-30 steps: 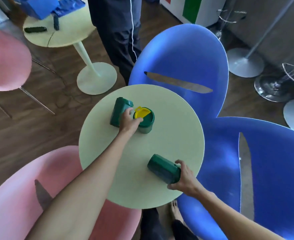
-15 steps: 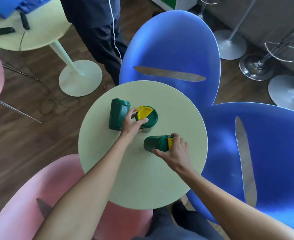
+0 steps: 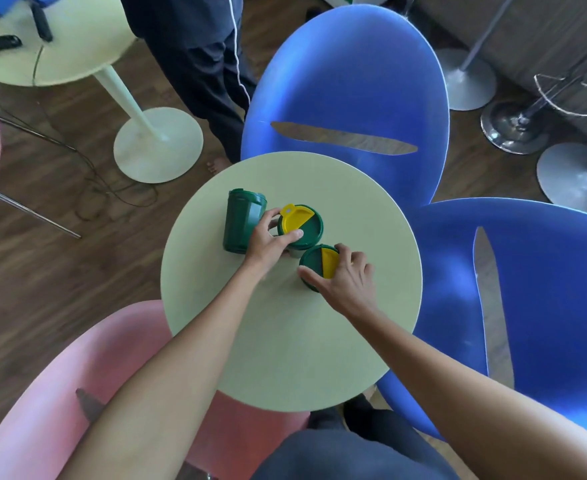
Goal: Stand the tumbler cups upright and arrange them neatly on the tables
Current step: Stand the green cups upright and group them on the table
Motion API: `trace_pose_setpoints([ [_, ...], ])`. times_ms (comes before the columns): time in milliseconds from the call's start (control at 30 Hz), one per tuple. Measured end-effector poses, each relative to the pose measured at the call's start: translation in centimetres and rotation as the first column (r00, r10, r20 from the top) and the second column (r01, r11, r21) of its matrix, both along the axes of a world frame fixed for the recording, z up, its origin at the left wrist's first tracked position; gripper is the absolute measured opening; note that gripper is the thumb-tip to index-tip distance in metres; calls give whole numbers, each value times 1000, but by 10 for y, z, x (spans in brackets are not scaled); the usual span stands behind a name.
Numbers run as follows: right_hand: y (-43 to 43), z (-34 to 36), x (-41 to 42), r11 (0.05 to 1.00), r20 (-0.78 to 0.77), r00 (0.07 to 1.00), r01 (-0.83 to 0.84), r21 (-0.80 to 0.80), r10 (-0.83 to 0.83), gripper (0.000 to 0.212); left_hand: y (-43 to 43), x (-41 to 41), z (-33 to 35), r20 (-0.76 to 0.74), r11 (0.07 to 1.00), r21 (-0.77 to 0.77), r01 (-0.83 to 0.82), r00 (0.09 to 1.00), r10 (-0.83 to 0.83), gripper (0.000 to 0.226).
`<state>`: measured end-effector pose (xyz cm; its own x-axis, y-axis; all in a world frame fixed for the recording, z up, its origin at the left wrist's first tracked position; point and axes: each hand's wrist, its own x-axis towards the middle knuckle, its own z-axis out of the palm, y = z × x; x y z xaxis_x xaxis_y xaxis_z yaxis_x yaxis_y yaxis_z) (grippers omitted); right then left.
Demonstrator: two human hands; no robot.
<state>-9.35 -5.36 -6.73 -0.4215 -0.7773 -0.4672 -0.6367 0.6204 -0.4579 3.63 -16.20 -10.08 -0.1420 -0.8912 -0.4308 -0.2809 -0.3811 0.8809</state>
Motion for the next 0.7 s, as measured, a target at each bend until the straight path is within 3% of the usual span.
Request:
trace_pose_setpoints([
  [100, 2, -1, -9, 996, 157, 987, 53, -76, -41, 69, -1, 2, -2, -6, 1000, 28, 13, 1000, -12, 61],
  [200, 0, 1, -16, 993, 208, 976, 84, -88, -64, 57, -1, 3, -1, -3, 999, 34, 20, 1000, -20, 62],
  [700, -1, -3, -19, 978, 292, 934, 201, 52, -207, 63, 0, 3, 0, 18, 998, 66, 19, 1000, -20, 71],
])
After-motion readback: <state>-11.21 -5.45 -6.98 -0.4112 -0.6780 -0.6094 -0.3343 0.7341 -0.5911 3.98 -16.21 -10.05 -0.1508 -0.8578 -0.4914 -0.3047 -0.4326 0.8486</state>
